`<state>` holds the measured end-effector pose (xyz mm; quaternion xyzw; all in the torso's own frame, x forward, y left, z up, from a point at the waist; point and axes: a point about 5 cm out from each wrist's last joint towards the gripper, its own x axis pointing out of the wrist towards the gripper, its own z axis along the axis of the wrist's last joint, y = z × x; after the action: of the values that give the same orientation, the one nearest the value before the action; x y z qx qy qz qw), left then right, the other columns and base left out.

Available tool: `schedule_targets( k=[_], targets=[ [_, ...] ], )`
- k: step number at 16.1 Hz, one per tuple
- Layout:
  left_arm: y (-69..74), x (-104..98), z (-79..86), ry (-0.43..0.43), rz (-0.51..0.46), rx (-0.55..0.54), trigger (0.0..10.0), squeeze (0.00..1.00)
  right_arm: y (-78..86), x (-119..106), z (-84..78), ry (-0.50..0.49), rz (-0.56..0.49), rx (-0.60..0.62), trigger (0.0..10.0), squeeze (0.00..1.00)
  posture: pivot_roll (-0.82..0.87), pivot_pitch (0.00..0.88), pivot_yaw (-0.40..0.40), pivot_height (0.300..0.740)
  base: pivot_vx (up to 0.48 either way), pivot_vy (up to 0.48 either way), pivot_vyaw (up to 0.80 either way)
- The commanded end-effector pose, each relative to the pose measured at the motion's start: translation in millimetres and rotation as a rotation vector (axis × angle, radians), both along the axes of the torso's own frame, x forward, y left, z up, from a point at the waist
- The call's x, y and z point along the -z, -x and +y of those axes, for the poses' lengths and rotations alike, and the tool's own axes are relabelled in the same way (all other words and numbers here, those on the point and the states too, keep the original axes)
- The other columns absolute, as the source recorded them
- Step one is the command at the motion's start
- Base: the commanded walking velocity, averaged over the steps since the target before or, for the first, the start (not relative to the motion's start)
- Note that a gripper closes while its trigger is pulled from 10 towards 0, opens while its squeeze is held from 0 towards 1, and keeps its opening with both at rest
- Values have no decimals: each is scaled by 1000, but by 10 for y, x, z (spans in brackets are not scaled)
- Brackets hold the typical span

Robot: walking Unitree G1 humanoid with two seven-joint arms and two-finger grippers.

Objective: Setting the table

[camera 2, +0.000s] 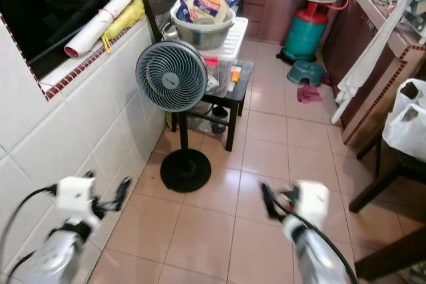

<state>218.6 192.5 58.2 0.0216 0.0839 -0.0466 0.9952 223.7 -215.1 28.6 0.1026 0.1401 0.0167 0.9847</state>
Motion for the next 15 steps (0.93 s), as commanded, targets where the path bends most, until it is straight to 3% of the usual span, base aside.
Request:
schedule_targets(
  k=[1, 2, 4, 8, 10, 15],
  targets=[
    [15, -25, 22, 12, 7, -3, 10000, 0, 40, -57, -44, 4, -12, 20, 10000, 0, 45, 0, -48, 740, 0, 0, 0],
    [37, -35, 39, -2, 25, 4, 10000, 0, 137, -81, -41, 21, -2, 10, 10000, 0, 40, 0, -41, 740, 0, 0, 0],
    [-4, -47, -34, -4, 37, 40, 10000, 0, 159, -111, 27, 22, 14, 3, 10000, 0, 22, 0, -23, 740, 0, 0, -375],
    [-107, -113, -115, 5, 31, 75, 10000, 0, 39, -236, 78, 21, -12, 7, 10000, 0, 7, 0, -17, 740, 0, 0, -781],
    [-107, -99, -129, 39, 48, 89, 10000, 0, 30, -266, 71, 22, -14, 13, 10000, 0, -1, 0, -15, 740, 0, 0, -775],
    [-202, -124, -166, 16, 43, 92, 10000, 0, 37, -286, 92, 18, -6, 34, 10000, 0, -5, 0, -15, 740, 0, 0, -775]
  ],
)
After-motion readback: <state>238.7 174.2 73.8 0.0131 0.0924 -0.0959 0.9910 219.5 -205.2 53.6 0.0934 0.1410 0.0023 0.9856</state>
